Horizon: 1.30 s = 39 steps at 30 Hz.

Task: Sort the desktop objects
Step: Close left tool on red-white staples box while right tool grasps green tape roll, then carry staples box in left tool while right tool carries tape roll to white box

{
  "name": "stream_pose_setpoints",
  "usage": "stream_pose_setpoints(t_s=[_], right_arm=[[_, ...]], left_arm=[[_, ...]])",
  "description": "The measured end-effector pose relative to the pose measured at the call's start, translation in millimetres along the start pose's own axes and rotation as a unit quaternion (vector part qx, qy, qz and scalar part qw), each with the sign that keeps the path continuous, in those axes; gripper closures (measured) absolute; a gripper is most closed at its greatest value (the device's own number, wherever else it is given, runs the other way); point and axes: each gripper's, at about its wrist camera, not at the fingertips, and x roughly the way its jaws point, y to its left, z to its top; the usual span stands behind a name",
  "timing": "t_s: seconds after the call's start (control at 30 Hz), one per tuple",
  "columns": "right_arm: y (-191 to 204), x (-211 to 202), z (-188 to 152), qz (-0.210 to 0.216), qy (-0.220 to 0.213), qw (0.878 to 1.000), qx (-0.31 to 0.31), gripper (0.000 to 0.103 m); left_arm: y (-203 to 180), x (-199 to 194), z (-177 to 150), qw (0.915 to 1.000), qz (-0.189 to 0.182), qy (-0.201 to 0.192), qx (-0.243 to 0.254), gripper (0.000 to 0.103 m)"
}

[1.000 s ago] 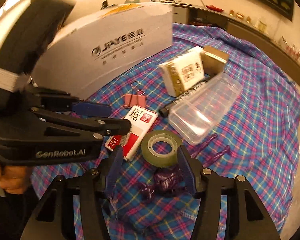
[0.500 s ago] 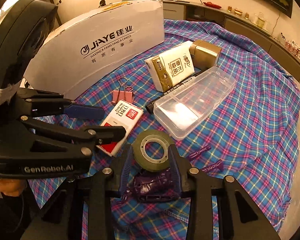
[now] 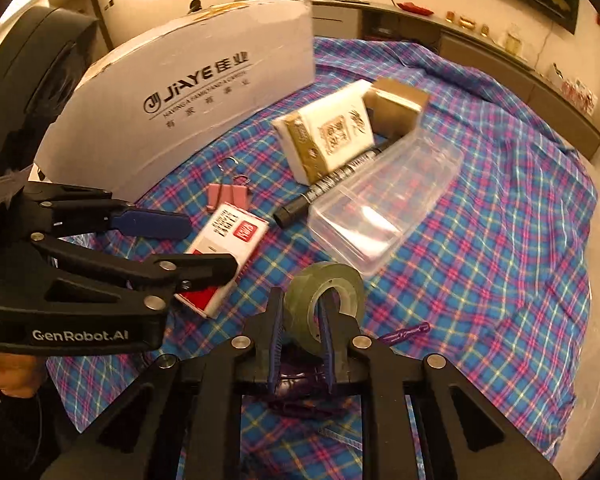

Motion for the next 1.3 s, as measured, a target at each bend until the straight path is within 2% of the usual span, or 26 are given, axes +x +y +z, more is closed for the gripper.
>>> stream_pose_setpoints(t_s=[0.13,0.27,0.37,0.5,0.8,1.03,1.13,1.2,1.3], right_arm=[[-6,1,-1,-0.009,0.003,1.000,0.008,0.083],[-5,15,0,-0.023,0.009,1.000,0.003,0.082],[-12,8,1,-0.001,0.003,1.000,0.028,0.086],[-18,-8,2,0.036,-0.019,0.998,0.056,0.086],[-20,-29,8,0.076,-0.058,0.992,0.087,0.086],[-13,-49,11,0.059,-0.088,0.992,0.075,0.086],[-4,-57,11,0.039,-0.099,0.993,0.060,0.086],[7,-63,12,0.010,-0.105,0.993,0.043,0.086],[17,-67,16,0.009,-0.112,0.993,0.043,0.086]], left_arm=[[-7,3,-3,0.9998,0.008,0.004,0.015,0.046],[-18,5,-6,0.9977,0.042,-0.005,0.053,0.046],[-22,6,-7,0.9963,0.051,-0.015,0.067,0.048],[-22,4,-7,0.9962,0.044,-0.022,0.072,0.063],[-12,-23,2,0.9969,0.001,-0.056,0.055,0.063],[0,-46,12,0.9955,-0.017,-0.087,0.035,0.064],[9,-61,13,0.9938,-0.028,-0.103,0.029,0.064],[12,-70,13,0.9925,-0.036,-0.113,0.026,0.064],[20,-87,15,0.9901,-0.048,-0.130,0.019,0.064]])
